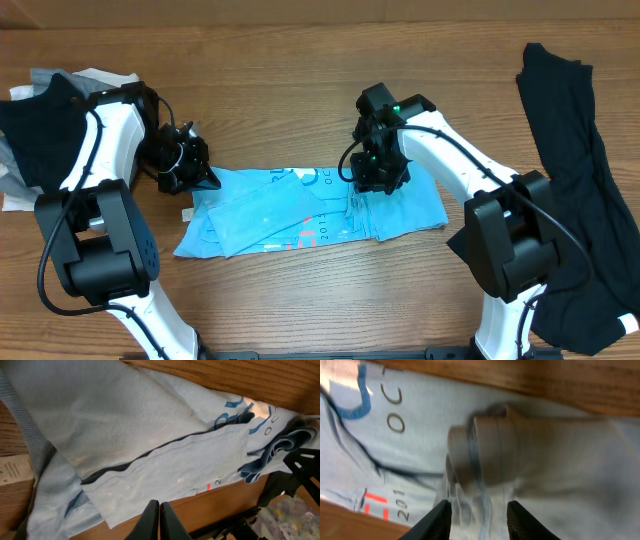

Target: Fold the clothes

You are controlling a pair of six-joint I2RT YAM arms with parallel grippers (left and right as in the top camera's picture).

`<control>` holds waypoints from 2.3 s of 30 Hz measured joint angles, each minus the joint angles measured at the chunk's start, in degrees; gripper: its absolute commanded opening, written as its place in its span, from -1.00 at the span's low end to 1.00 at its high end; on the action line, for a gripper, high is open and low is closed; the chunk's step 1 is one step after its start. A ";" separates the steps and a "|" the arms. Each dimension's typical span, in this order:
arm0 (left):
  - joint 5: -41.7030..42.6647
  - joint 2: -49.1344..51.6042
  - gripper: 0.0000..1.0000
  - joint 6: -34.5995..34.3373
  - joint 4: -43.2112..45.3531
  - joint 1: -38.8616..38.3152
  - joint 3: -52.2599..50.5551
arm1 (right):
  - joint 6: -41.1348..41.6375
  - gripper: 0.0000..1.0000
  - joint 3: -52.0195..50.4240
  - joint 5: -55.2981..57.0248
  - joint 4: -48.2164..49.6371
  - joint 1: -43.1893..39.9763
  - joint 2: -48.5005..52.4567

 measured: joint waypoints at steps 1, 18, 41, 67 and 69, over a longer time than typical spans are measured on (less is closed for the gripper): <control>0.00 0.00 -0.87 0.00 0.02 0.02 0.00 | 0.09 -0.36 -0.46 0.04 1.05 0.00 0.00; 0.00 0.00 -0.86 0.00 0.00 0.02 0.00 | 4.07 -0.92 -2.40 0.04 11.52 0.04 0.00; -5.18 0.00 0.18 -0.17 -1.03 -0.39 0.00 | 1.27 0.19 5.27 -2.27 -4.52 -3.23 -8.59; -18.67 -2.21 -0.23 -0.39 19.32 -0.79 -15.26 | 2.58 0.45 6.25 5.38 -19.87 -22.25 -12.35; -17.44 -2.54 -0.42 -0.26 20.24 -0.74 -16.22 | 2.60 0.46 6.25 5.42 -19.85 -22.25 -12.35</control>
